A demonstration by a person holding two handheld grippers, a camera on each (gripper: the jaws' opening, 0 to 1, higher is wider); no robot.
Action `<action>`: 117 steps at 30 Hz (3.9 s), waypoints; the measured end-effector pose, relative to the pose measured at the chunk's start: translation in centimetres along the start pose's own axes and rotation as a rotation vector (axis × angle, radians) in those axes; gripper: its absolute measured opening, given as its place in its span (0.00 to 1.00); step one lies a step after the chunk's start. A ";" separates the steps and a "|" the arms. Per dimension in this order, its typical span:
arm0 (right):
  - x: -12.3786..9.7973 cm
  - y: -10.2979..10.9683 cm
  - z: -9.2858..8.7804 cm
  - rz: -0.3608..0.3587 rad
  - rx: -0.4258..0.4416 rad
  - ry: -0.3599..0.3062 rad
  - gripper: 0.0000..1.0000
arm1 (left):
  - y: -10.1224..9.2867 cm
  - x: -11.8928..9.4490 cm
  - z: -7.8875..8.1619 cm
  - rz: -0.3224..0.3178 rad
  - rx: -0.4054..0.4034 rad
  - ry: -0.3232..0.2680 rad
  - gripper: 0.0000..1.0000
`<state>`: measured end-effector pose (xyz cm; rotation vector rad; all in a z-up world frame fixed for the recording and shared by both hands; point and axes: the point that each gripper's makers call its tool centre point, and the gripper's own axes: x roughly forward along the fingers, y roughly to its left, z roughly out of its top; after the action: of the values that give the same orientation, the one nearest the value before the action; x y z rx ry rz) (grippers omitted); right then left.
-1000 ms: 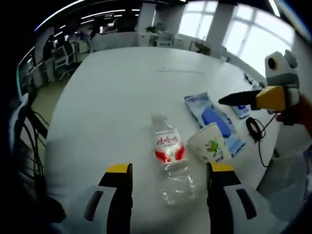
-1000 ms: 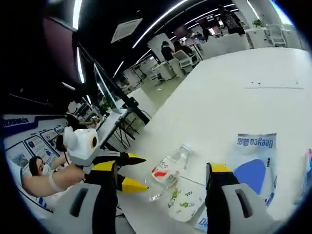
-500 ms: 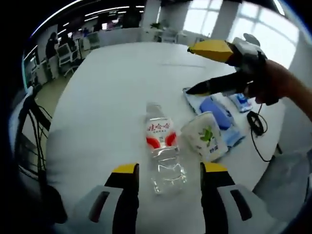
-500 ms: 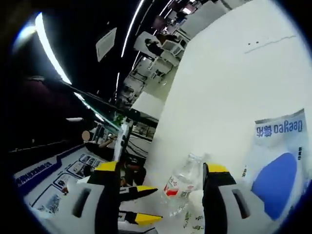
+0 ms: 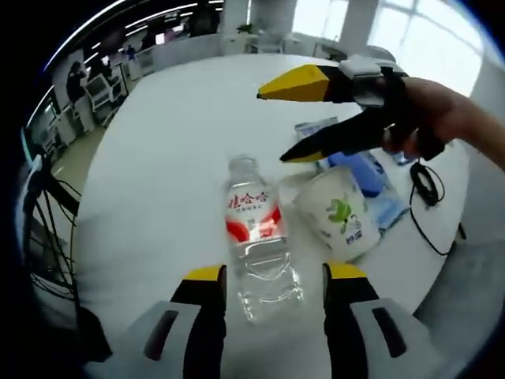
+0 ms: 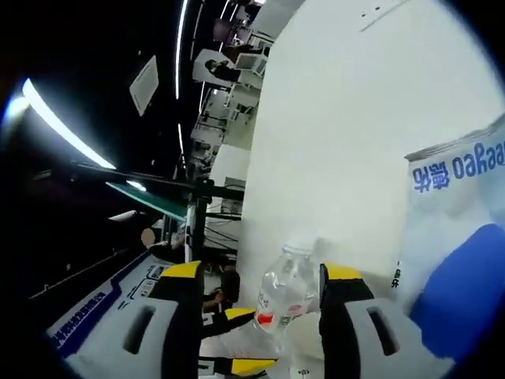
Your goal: Arrange the tabletop items into an orderly group along one side of the table until the central work area is clear of visible clutter.
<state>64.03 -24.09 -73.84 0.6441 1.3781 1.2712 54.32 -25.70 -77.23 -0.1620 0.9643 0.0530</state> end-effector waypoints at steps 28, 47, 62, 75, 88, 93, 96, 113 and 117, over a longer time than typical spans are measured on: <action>3.0 -2.2 -0.2 -0.023 0.068 0.048 0.51 | 0.7 1.8 -0.7 0.059 0.128 0.101 0.42; 4.2 -3.0 -0.4 -0.006 0.097 0.053 0.34 | 1.7 3.0 -0.4 0.082 0.172 0.091 0.41; 3.8 -2.6 -0.2 -0.036 0.001 -0.005 0.19 | 1.7 2.6 0.2 0.132 0.143 -0.053 0.38; 2.3 1.6 2.0 -0.057 -0.219 -0.153 0.17 | 2.3 2.3 2.2 0.220 0.181 -0.230 0.37; 1.4 5.9 5.1 -0.120 -0.558 -0.294 0.16 | 3.5 2.4 6.2 0.283 0.147 -0.373 0.36; 1.2 8.4 6.2 -0.124 -0.695 -0.332 0.16 | 4.1 2.2 8.0 0.301 0.107 -0.433 0.36; 1.4 9.1 6.8 -0.129 -0.786 -0.342 0.16 | 4.5 2.3 9.1 0.320 0.076 -0.477 0.36; 2.6 9.4 6.6 -0.104 -1.049 -0.281 0.16 | 5.3 4.6 10.4 0.351 -0.065 -0.538 0.36; 2.8 9.4 6.4 -0.089 -1.068 -0.274 0.16 | 5.5 4.7 10.3 0.364 -0.071 -0.544 0.36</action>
<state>66.71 -16.87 -65.03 -0.0031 0.3633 1.5424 64.76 -18.76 -75.91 -0.0303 0.4382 0.4452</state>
